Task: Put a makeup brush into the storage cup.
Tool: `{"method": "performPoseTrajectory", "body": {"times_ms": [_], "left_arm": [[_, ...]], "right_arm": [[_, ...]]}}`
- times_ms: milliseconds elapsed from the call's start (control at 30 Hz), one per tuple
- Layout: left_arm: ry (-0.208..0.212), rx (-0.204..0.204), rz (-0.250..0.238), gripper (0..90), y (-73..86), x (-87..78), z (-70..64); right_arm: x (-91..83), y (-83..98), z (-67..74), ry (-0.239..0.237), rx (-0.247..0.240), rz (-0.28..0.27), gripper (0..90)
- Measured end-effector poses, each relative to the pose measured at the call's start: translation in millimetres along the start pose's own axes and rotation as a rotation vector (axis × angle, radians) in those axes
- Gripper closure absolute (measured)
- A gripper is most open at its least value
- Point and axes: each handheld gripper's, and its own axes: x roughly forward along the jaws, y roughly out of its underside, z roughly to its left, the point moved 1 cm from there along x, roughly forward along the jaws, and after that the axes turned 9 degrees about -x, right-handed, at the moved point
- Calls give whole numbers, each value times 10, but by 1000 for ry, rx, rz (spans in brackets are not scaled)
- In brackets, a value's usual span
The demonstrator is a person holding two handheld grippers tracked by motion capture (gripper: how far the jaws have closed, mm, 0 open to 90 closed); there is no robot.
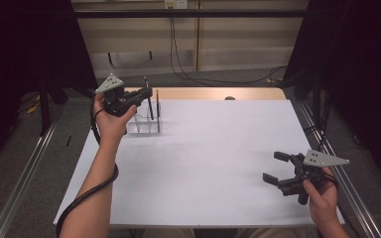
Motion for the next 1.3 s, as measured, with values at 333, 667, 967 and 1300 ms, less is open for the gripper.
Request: {"method": "performPoseTrajectory", "body": {"times_ms": [333,667,967,1300], "left_arm": [[-26,-2,-11,838,4,90,28],[-44,-12,-13,838,8,138,75],[-71,-14,-17,838,-5,168,119],[-107,-21,-19,837,45,230,169]], "right_arm": [[-5,3,-4,1,-2,2,45],[-2,5,-6,-2,-5,1,45],[0,8,-10,0,-5,0,45],[6,10,-7,-2,-4,1,45]]}}
